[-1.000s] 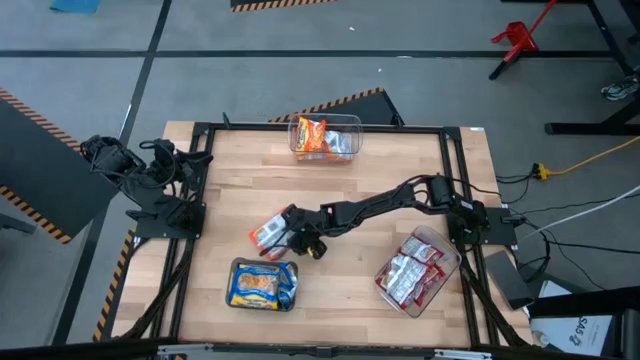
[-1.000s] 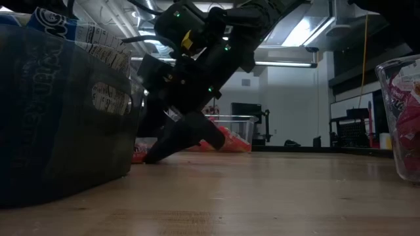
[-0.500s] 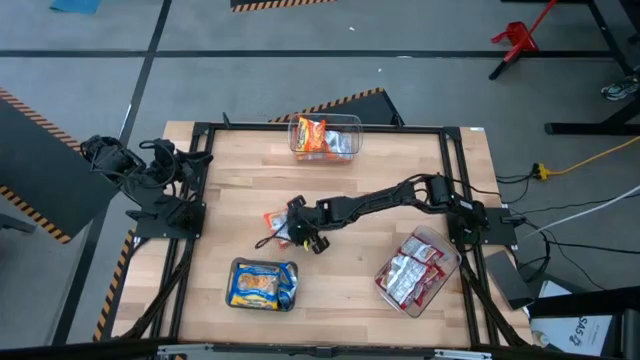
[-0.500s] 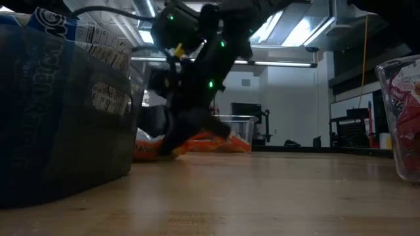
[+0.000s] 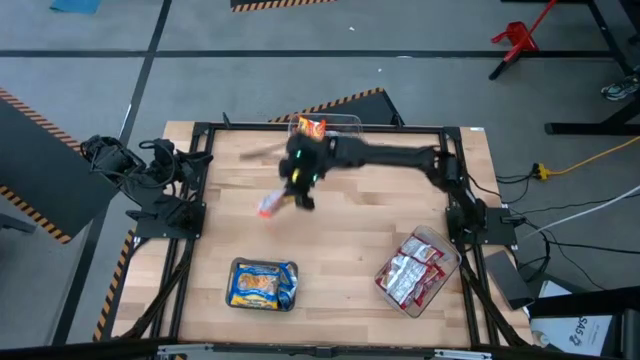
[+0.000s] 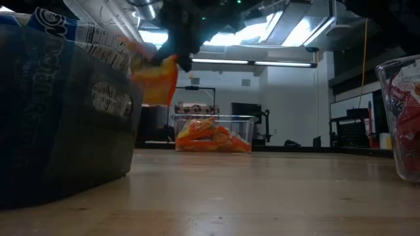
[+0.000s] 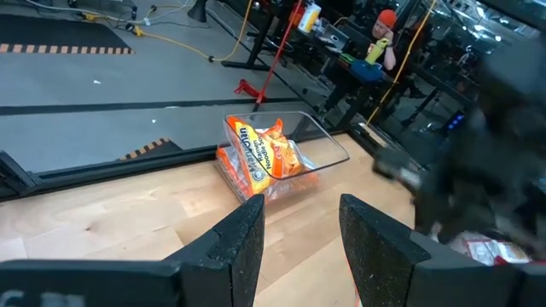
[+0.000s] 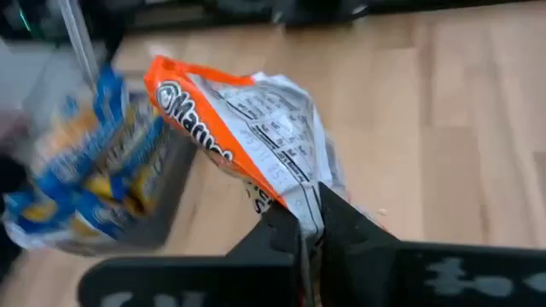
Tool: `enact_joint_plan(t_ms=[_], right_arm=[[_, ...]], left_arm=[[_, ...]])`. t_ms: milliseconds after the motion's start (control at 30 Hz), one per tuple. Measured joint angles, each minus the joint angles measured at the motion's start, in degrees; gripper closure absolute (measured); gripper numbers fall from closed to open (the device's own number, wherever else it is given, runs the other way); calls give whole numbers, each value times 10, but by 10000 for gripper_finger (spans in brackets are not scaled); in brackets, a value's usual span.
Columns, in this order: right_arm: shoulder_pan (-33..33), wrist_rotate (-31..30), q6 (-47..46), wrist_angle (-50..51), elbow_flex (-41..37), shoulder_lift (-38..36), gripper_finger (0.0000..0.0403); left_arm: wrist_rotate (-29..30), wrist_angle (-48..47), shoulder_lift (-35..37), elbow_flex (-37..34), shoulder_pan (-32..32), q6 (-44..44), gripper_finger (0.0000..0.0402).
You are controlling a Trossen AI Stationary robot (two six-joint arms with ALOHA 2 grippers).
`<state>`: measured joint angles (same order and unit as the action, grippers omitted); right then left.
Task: Sort Maruchan noodles
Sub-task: Put the orange noodle pack into the top transparent bin
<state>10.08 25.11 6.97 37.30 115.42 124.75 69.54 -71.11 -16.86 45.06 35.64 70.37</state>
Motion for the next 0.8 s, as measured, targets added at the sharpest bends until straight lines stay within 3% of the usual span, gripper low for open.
enact_joint_plan(t_ms=[167,367,500,700,800], right_arm=[[55,49,-94,-30,-1,-41,402],[114,-33,-159,-4,0,-102,402],[167,-42,-212,35,-1,-128,402],[231,-52,-204,156,-1,-140,403],[243,-33,-193,141,-33,-142,403]], left_arm=[[1,-2,0,0,0,-10,255],[0,-2,0,0,0,-15,255],[0,-2,0,0,0,-15,255],[0,-3,0,0,0,-16,255],[0,-5,0,0,0,-16,255]])
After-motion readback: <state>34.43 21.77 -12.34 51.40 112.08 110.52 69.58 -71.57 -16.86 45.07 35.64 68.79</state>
